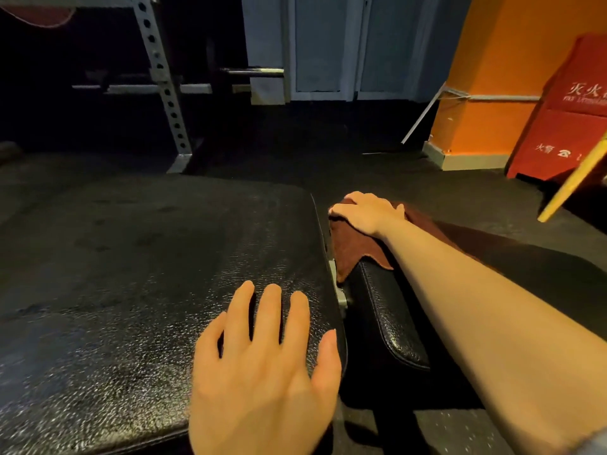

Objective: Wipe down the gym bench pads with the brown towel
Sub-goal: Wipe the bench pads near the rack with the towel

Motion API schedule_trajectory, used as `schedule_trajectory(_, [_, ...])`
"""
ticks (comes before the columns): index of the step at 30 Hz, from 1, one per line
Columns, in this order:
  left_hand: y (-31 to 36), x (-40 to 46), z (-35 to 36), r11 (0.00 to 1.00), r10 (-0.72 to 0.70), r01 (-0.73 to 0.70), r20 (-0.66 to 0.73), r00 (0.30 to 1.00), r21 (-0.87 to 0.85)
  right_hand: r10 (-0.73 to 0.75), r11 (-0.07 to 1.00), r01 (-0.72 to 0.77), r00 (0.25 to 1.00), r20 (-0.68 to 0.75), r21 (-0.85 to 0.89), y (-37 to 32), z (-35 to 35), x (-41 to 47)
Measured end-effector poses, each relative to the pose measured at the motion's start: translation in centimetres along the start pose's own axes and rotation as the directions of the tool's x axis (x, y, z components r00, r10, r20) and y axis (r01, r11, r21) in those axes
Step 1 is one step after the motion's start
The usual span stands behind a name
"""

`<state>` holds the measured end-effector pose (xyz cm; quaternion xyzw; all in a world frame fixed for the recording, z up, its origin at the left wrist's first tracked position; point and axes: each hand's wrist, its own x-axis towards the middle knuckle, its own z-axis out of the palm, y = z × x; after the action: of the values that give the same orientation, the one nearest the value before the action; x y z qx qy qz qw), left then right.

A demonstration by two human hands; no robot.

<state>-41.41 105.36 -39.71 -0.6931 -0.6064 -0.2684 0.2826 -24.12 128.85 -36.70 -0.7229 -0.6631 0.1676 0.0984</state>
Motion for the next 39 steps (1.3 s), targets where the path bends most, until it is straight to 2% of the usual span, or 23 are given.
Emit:
schedule_trajectory(4, [0.2,0.1,-0.3,1.0,-0.019,0.019,0.07,0.997,0.002,-0.032,0.999,0.033,0.998,-0.05,0.013,0.5,0.6,-2.2])
schedule_trajectory(8, [0.1,0.2,-0.9,1.0,-0.007,0.009,0.124,0.992,-0.017,-0.059,0.998,0.059,0.998,0.008,0.003,1.0,1.2,-6.8])
schedule_trajectory(12, [0.1,0.2,-1.4,1.0,0.008,-0.004,0.152,0.988,-0.026,-0.173,0.985,0.173,0.985,0.021,0.001,2.8,1.4,-13.4])
schedule_trajectory(17, [0.0,-0.1,-1.8,0.996,0.013,0.004,0.201,0.979,-0.084,-0.341,0.94,0.342,0.939,-0.04,0.014,7.7,1.2,-20.0])
schedule_trajectory(19, [-0.1,-0.2,-1.8,0.996,0.027,-0.008,0.211,0.977,-0.087,-0.313,0.95,0.313,0.948,-0.064,-0.002,11.1,0.8,-20.6])
schedule_trajectory(23, [0.0,-0.2,-1.5,0.998,0.03,-0.017,0.208,0.978,-0.064,-0.073,0.996,0.079,0.989,-0.125,0.039,16.6,0.6,-20.6])
schedule_trajectory(25, [0.1,-0.1,-1.3,0.999,0.031,-0.022,0.203,0.979,-0.049,-0.014,1.0,0.017,0.992,-0.124,0.022,16.7,1.2,-20.7])
schedule_trajectory(29, [0.3,-0.2,-1.0,0.999,0.023,-0.016,0.156,0.988,-0.041,-0.139,0.99,0.13,0.96,-0.242,-0.056,14.0,2.9,-21.6])
schedule_trajectory(32, [0.4,-0.1,-1.1,0.999,0.018,-0.011,0.163,0.987,-0.049,-0.184,0.972,0.225,0.903,-0.389,0.062,10.6,3.7,-22.0])
schedule_trajectory(34, [0.4,-0.1,-1.3,0.998,0.019,-0.009,0.182,0.983,-0.055,-0.103,0.947,0.225,0.888,-0.449,0.228,8.2,3.8,-22.1])
schedule_trajectory(35, [0.4,-0.1,-1.4,0.998,0.015,-0.004,0.193,0.981,-0.058,-0.021,0.919,0.184,0.906,-0.423,0.348,7.0,3.4,-22.3])
schedule_trajectory(37, [0.5,-0.2,-1.6,0.997,0.001,0.017,0.229,0.973,-0.079,0.112,0.778,0.113,0.943,-0.313,0.618,4.8,2.1,-22.6])
schedule_trajectory(39, [0.4,0.0,-1.9,0.992,-0.007,0.043,0.288,0.958,-0.119,0.13,0.632,0.115,0.959,-0.251,0.766,3.1,1.0,-23.1])
